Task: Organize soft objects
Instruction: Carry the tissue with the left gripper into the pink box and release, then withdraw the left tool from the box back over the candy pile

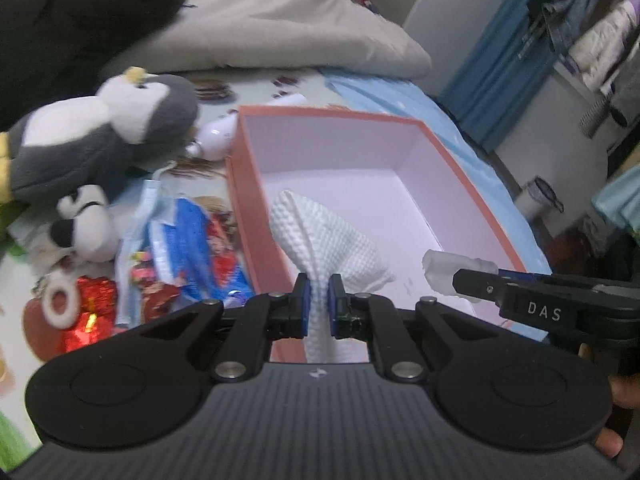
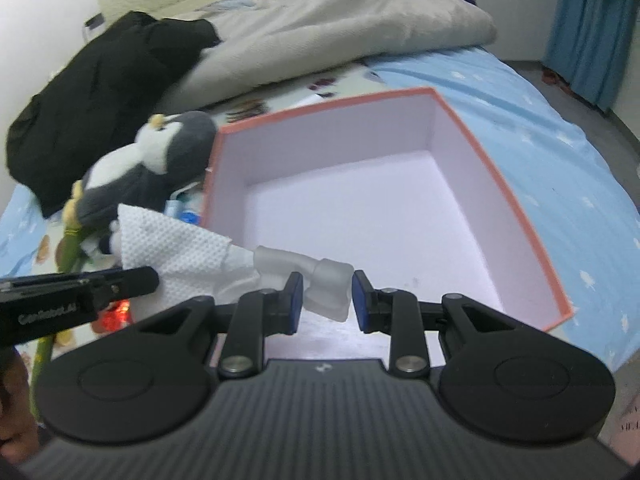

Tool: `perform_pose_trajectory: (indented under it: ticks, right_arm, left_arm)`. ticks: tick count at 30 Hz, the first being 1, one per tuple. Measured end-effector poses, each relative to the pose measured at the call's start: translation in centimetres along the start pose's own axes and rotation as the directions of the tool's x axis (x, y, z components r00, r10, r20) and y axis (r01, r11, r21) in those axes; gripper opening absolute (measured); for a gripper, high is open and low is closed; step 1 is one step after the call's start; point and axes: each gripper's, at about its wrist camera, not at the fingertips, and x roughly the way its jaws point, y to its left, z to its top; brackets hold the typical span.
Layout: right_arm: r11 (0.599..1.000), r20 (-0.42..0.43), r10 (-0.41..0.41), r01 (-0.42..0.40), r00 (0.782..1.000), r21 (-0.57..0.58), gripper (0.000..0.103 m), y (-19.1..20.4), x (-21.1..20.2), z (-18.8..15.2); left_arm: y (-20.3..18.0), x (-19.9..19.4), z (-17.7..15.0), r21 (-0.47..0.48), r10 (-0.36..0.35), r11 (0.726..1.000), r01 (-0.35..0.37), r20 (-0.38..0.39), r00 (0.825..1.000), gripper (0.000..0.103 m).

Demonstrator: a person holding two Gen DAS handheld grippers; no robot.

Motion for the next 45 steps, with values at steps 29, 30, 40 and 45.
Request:
perform_pose_trajectory:
  ticks: [29,30,40,45]
  right_arm:
    - [0.998,-0.088,-0.012,0.017,0.996,0.054,0.053,-2.7,3.7,-1.8]
    - [0.999,-0.073,-0.008,0.011,0.997,0.046,0.053,-2.2,3.1,-1.9]
    - [0.997,-0.022,0.062,-0.063,0.998,-0.035,0.053,2.1,-0.4,-2.7]
    - [0.994,-0.043,0.096,-0.098,0.994,-0.050,0.053,3.7,-1.0,-4.0]
  left_arm:
    - [-1.8,5.5,-1.3,0.043,0.015,0.999,-0.010,-0.133,0.991,0.028]
    - [-1.6,5.0,-1.5,0.047,0.025,0.999,-0.019,-0.123,0.992,0.030]
    - [1.1,-0.4,-4.2,-0.046,0.040,0.998,-0.042,-0.035,0.999,0.033]
    - [2.0,-2.2,-5.7,-0.008,0.110,0.994,-0.110,-0.016,0.994,0.033]
